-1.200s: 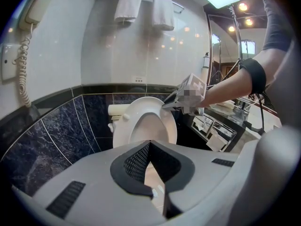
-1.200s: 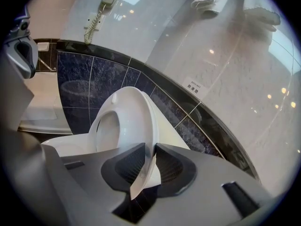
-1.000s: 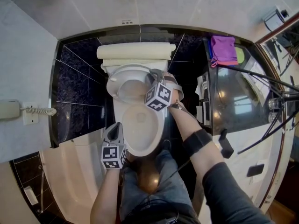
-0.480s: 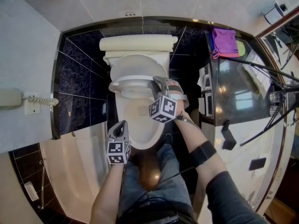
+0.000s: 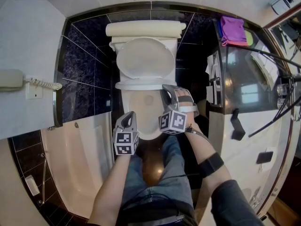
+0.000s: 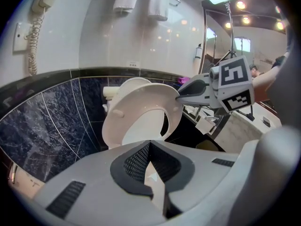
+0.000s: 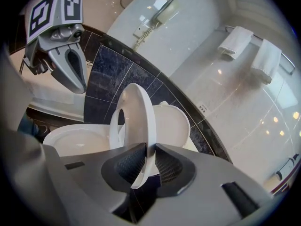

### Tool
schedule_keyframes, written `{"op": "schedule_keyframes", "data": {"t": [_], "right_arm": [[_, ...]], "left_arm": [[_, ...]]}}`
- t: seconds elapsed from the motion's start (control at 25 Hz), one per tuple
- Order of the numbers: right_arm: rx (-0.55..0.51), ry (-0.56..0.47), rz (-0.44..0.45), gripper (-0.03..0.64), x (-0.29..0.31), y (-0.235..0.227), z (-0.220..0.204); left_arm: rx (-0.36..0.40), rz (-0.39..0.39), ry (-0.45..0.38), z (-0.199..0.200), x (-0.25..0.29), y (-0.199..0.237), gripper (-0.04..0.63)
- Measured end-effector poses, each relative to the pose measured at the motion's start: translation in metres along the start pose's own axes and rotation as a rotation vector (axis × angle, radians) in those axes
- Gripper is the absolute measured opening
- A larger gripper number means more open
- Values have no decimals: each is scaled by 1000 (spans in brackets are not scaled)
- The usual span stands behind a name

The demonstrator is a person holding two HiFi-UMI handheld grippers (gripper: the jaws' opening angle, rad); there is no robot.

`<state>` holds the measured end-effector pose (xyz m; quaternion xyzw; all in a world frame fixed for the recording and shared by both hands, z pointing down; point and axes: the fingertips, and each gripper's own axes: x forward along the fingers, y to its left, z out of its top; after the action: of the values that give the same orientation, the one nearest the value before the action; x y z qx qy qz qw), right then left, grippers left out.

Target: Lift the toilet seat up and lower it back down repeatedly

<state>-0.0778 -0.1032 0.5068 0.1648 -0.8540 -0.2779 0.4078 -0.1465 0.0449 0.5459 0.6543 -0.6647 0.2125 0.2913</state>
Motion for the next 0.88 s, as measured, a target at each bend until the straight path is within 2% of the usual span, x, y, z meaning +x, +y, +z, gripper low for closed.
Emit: {"op": "schedule_keyframes", "data": {"t": [0.12, 0.56, 0.88], "right_arm": [[-11, 10, 5, 83, -14, 23, -4], [-111, 38, 63, 84, -50, 109, -19], [-132, 75, 100, 86, -67, 153, -35]], "left_arm": [[-5, -31, -1, 1, 1, -11, 0], [-15, -53, 0, -23, -1, -16, 0], [-24, -63, 45, -68, -9, -25, 0]]}}
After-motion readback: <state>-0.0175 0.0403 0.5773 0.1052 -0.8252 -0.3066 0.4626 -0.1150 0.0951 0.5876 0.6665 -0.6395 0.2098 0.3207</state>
